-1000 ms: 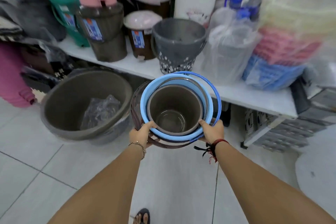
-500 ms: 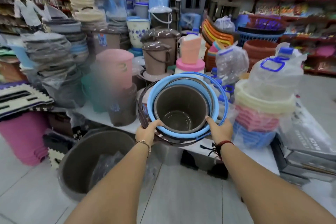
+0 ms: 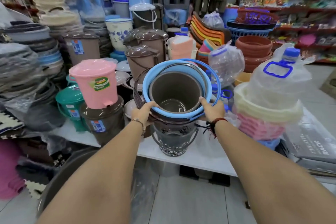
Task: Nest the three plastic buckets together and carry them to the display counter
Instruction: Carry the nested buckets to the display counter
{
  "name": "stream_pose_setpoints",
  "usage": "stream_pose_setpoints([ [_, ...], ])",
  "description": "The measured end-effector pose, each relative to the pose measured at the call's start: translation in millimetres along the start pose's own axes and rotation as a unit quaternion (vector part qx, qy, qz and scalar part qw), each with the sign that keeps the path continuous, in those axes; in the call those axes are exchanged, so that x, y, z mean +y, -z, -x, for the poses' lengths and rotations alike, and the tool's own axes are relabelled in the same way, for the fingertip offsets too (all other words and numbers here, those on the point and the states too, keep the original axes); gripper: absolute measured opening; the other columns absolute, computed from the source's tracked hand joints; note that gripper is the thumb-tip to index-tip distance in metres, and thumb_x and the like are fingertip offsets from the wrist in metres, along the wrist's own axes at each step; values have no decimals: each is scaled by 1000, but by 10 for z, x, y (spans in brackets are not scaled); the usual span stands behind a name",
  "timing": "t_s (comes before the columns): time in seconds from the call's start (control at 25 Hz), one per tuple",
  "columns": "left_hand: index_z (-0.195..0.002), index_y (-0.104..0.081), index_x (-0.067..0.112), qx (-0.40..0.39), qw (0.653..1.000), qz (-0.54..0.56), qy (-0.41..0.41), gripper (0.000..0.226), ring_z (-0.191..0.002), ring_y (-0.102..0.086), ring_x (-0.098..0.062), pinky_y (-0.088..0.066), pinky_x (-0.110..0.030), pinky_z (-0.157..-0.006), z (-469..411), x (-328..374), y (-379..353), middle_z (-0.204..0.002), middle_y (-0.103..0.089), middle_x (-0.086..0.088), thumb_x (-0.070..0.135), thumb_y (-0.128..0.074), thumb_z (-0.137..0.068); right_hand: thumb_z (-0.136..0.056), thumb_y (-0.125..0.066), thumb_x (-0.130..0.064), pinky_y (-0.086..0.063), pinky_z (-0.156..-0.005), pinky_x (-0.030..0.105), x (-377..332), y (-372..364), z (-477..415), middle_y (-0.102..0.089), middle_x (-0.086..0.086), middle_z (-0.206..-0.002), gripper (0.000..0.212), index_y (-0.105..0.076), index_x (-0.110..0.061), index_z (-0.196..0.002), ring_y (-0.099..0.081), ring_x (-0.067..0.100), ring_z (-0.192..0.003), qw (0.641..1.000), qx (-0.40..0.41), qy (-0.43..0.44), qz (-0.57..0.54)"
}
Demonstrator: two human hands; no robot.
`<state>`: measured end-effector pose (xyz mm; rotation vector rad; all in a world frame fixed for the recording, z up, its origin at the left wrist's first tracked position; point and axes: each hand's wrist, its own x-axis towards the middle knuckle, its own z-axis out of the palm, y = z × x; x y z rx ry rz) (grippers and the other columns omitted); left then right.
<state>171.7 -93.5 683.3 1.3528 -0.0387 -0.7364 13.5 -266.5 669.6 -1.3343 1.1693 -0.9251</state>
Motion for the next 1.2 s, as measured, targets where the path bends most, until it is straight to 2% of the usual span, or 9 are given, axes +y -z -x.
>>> stream_pose_setpoints([
  [0.24,-109,-70,-2,10,995,-55,81,73,-75,-66,-30,-61,-42,-74,-1348,-291,-227,-96,-73,-21,21,-77,-40,-76,-76,-40,-45,-70,28,407,-480,-908,-69,10,-88,47,-68,-1,-101,-66,25,-82,997,3,-59,40],
  [0.44,-99,-69,3,16,987,-88,136,36,-66,-62,-24,-54,-27,-52,-1913,-717,-334,-88,-67,-16,15,-72,-65,-77,-76,-38,-48,-69,28,997,-693,-1349,-71,10,-91,46,-70,0,-102,-65,23,-80,987,-5,-143,69],
  [0.64,-119,-64,-2,48,973,-118,193,71,-76,-61,-27,-55,-33,-57,-2374,-1162,-173,-92,-65,-18,19,-79,-53,-68,-81,-34,-60,-75,44,1476,-888,-1452,-69,12,-82,41,-68,-1,-90,-71,32,-78,973,-5,-215,88],
  [0.72,-116,-65,-1,58,967,-142,203,76,-79,-62,-28,-58,-35,-58,-2480,-1188,-118,-97,-69,-19,21,-80,-44,-66,-83,-40,-58,-71,39,1517,-949,-1497,-71,13,-83,48,-68,-1,-89,-70,30,-75,968,13,-211,139],
  [0.84,-123,-61,6,78,962,-185,183,88,-87,-66,-33,-60,-40,-67,-2583,-1193,-11,-116,-69,-20,26,-88,-42,-67,-83,-44,-52,-62,33,1410,-928,-1481,-68,12,-89,60,-64,1,-102,-65,26,-69,955,27,-205,214],
  [0.96,-146,-32,13,119,935,-309,130,124,-123,-54,-44,-52,-50,-94,-2503,-964,-38,-144,-48,-19,45,-94,-43,-76,-76,-44,-47,-97,37,1288,-871,-1490,-54,19,-136,87,-40,1,-141,-56,34,-122,952,33,-145,269],
  [1.04,-152,-23,13,141,890,-430,65,113,-137,-38,-43,-40,-54,-107,-2520,-727,-118,-153,-34,-21,49,-83,-63,-84,-66,-48,-36,-111,40,1125,-815,-1554,-35,17,-153,91,-24,-2,-151,-37,32,-141,956,33,-91,278],
  [1.12,-152,-25,16,122,860,-495,-4,103,-145,-26,-37,-29,-54,-114,-2503,-463,-322,-157,-28,-17,58,-73,-71,-87,-61,-48,-39,-110,43,858,-733,-1676,-35,16,-150,84,-27,-3,-149,-38,32,-139,955,54,-40,290],
  [1.2,-152,-28,13,79,868,-486,-65,96,-148,-19,-33,-22,-49,-118,-2569,-206,-644,-158,-28,-19,56,-69,-76,-88,-59,-44,-42,-107,43,505,-632,-1856,-38,15,-147,75,-32,-5,-147,-42,32,-135,951,90,25,295],
])
